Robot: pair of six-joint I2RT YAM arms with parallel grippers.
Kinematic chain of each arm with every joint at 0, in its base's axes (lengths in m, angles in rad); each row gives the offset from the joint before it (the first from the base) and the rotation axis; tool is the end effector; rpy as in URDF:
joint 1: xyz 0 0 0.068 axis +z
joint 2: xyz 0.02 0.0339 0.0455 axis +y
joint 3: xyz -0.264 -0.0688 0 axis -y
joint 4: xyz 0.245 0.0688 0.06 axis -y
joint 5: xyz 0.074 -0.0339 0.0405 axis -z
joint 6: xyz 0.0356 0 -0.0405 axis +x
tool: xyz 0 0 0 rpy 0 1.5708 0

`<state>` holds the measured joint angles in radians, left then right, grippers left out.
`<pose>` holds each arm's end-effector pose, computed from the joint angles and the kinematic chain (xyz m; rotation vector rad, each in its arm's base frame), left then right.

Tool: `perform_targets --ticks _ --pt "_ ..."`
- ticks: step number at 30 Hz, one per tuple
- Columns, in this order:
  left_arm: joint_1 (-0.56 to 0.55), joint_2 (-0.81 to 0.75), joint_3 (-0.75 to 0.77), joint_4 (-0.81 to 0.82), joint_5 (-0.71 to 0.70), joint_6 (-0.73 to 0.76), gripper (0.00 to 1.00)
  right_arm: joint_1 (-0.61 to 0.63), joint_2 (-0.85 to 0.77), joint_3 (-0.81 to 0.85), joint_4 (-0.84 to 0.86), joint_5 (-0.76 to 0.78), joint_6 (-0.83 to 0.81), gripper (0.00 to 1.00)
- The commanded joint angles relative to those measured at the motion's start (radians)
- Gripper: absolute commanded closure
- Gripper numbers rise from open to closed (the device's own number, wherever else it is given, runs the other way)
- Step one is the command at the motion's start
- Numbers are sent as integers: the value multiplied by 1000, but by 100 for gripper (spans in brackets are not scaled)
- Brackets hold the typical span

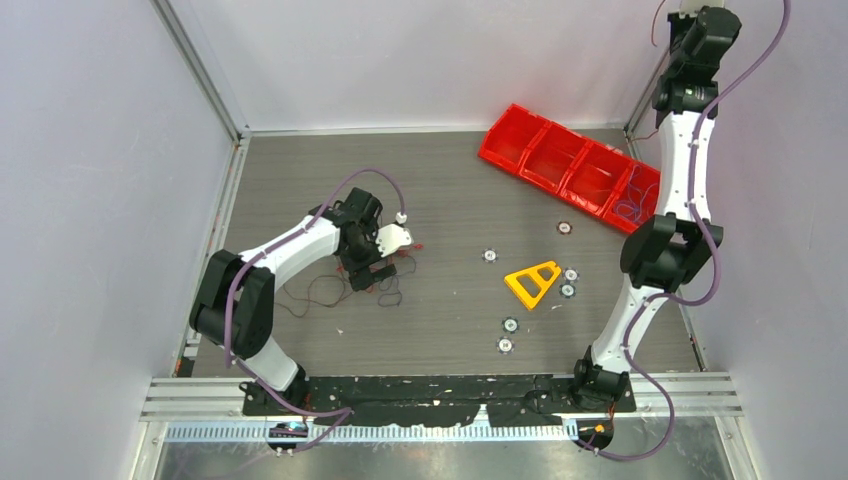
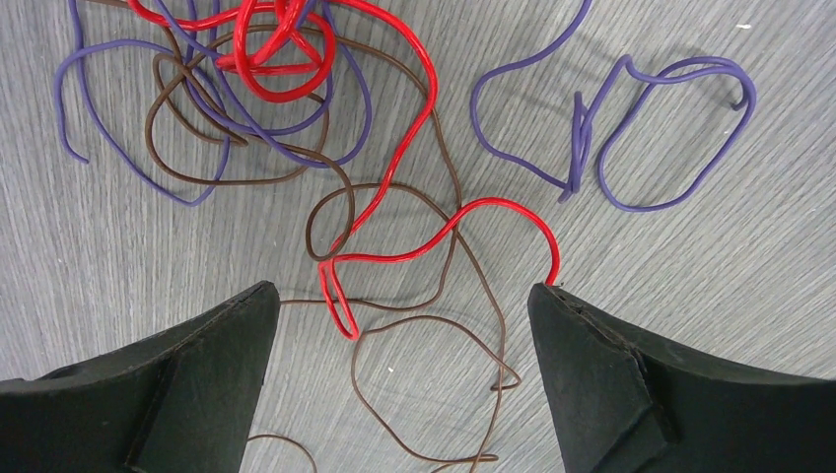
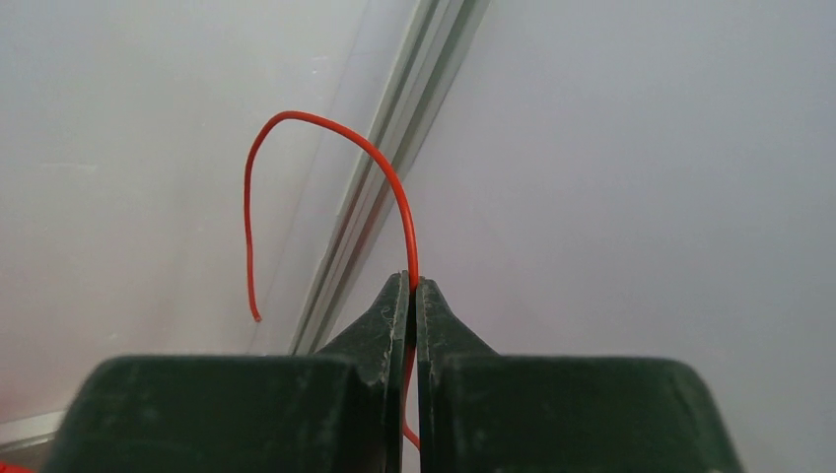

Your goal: Untangle the cables

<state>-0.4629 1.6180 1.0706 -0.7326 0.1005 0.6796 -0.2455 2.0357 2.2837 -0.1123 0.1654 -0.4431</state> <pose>0.2706 -0.1391 0.1961 1.5533 2.3780 -0.0970 0.4538 -0.1197 0.4825 -0.0060 1.4729 -0.6815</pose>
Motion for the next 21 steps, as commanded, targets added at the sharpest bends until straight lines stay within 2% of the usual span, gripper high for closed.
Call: perform_targets --ticks 1,5,9,15,21 --pt "6 -31 21 -7 -2 -14 1 -1 -104 -39 160 25 -19 95" --pt "6 -25 24 -7 4 -23 0 -1 -164 -151 200 16 -17 95" --pt "6 -25 25 -11 7 -22 0 -1 -185 -158 157 -39 2 95" --pt "7 -32 28 -25 11 -21 1 0 -240 -233 -137 -331 31 95" --pt "7 -43 17 -34 30 -42 0 -6 -324 -384 -315 -425 58 95"
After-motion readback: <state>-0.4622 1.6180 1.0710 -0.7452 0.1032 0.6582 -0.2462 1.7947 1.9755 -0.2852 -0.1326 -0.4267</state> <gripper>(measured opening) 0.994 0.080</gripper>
